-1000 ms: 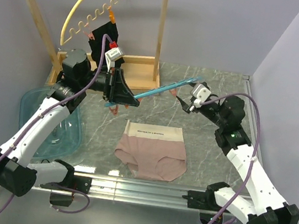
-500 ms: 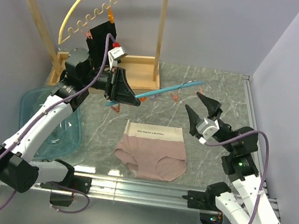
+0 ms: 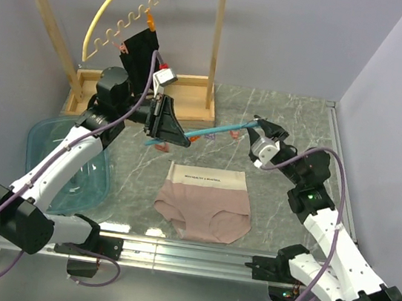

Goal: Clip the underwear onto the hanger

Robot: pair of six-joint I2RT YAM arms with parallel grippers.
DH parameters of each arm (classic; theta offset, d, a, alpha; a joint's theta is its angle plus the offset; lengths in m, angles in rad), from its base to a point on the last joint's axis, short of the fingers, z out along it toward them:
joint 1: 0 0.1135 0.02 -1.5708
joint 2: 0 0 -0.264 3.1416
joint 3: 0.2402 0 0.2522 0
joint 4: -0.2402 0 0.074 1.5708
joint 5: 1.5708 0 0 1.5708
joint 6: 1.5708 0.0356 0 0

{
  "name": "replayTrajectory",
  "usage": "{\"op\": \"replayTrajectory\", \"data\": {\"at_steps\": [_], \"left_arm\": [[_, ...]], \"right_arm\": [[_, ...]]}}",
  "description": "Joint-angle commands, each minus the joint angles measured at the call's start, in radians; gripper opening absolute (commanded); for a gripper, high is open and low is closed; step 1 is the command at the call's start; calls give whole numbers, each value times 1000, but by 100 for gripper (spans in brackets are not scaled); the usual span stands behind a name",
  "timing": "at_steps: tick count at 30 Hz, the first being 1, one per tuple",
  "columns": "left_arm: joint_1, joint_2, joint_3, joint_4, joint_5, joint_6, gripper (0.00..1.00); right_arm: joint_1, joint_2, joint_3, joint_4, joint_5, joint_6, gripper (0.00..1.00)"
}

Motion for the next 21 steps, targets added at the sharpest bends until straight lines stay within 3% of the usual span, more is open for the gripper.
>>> {"op": "replayTrajectory", "data": {"at_steps": [1,3,4,5,6,10,15,21], "left_arm": [[-14,-1,33,-37,46,122,0],[-14,2,51,-137,40,215,0],[-14,5,60,-175,31,251,5],[-14,10,72,-206,3,288,9],[-14,11,100,-266,-15,362,22],[-14,14,192,-447,-150,596,54],[7,-12,229,-516,-389,762,64],[154,-125,87,-374,-500,650,73]], "right_arm": [[10,21,67,72,18,-2,42],[13,25,90,37,13,-8,27],[11,26,98,24,8,-11,17],[13,26,108,-5,7,-17,0],[11,27,115,-25,5,-21,0],[13,48,173,-166,4,-53,0],[11,99,245,-288,31,-37,0],[14,151,282,-307,88,-31,0]]}}
